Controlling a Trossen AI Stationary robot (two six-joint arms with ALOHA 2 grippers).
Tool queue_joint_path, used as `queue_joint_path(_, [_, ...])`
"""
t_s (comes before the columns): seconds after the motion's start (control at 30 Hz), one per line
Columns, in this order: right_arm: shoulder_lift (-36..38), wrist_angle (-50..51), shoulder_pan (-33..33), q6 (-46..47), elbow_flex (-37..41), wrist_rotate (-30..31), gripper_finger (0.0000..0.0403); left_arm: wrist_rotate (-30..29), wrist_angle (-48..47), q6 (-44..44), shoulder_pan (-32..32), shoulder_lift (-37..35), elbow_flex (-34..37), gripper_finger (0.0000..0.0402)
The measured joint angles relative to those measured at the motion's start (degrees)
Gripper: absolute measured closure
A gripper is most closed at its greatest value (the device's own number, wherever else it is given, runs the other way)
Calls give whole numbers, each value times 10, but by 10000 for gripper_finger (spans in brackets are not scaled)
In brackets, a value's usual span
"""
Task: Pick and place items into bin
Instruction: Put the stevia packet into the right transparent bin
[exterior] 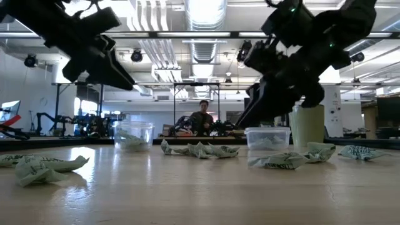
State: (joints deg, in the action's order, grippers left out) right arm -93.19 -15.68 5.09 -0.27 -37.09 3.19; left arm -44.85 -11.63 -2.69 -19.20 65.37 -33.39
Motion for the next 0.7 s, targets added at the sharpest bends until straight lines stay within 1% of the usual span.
queue_joint_path(0.13, [-40,0,-6,-7,-23,26,270,10,1,-1,-20,-19,0,262])
queue_joint_path(0.37, [-95,3,-9,-25,-68,28,249,17,5,-1,-54,-49,0,262])
queue_joint_path(0.5, [-109,7,-9,-30,-78,29,248,17,7,-1,-65,-62,0,262])
queue_joint_path(0.63, [-106,18,-11,-29,-79,31,261,17,7,-1,-71,-67,0,262])
queue_joint_path(0.7, [-105,21,-11,-28,-79,43,270,17,7,-1,-72,-67,0,262])
